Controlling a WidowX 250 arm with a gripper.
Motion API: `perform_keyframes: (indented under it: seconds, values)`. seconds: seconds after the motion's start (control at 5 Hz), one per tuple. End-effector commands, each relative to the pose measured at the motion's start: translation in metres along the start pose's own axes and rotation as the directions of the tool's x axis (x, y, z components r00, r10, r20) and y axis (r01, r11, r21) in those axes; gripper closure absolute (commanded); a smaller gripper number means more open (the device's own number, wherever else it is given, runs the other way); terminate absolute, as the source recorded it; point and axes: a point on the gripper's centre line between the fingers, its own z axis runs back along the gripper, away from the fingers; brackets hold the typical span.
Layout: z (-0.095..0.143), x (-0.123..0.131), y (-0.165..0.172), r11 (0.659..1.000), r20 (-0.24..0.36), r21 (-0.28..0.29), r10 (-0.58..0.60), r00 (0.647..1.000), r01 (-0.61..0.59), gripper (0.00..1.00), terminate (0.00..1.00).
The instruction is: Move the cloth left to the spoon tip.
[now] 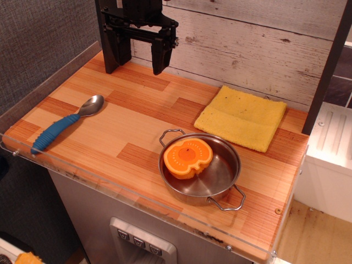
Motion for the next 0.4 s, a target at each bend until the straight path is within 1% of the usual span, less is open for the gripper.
perform_keyframes:
  seconds: [0.0,0.2]
  values:
    - [0.000,0.000,0.000,1.000,0.000,0.000,0.000,1.000,0.000,0.00,0.00]
    - [0.004,-0.005,-0.021,0.999,0.034,-0.026,-0.045,0.998,0.046,0.00,0.00]
